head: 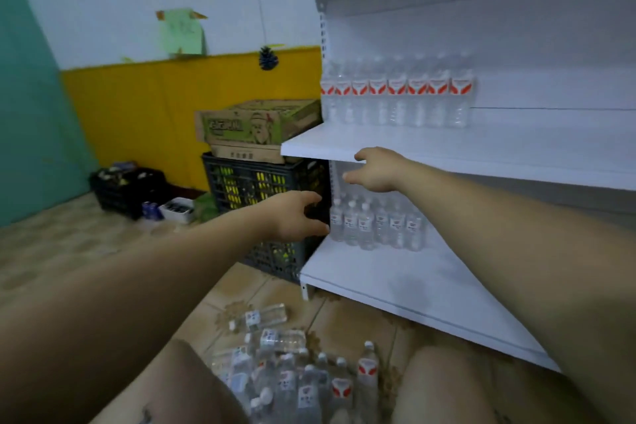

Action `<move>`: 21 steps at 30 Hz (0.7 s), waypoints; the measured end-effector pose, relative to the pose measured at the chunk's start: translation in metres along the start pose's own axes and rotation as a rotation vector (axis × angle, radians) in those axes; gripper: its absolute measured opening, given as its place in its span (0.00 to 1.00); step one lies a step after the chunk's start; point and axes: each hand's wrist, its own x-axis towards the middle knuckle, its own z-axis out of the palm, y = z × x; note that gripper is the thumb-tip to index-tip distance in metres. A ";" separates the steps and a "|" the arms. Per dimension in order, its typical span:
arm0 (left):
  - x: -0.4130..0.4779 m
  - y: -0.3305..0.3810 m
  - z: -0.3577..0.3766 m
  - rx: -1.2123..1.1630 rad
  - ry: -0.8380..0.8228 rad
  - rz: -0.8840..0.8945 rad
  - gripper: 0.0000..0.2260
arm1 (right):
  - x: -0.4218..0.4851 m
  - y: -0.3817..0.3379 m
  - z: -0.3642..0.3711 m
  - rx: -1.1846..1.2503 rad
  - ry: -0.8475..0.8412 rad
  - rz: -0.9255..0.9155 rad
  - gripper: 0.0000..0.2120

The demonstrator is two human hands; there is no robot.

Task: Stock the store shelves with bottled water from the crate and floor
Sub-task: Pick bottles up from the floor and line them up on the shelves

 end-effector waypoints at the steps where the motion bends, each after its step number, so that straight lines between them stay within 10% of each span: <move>1: -0.005 -0.010 -0.003 -0.002 0.016 -0.034 0.34 | 0.008 -0.012 0.005 -0.002 -0.017 -0.033 0.31; 21: -0.165 -0.183 0.007 -0.172 0.231 -0.736 0.32 | 0.038 -0.259 0.153 0.009 -0.317 -0.658 0.34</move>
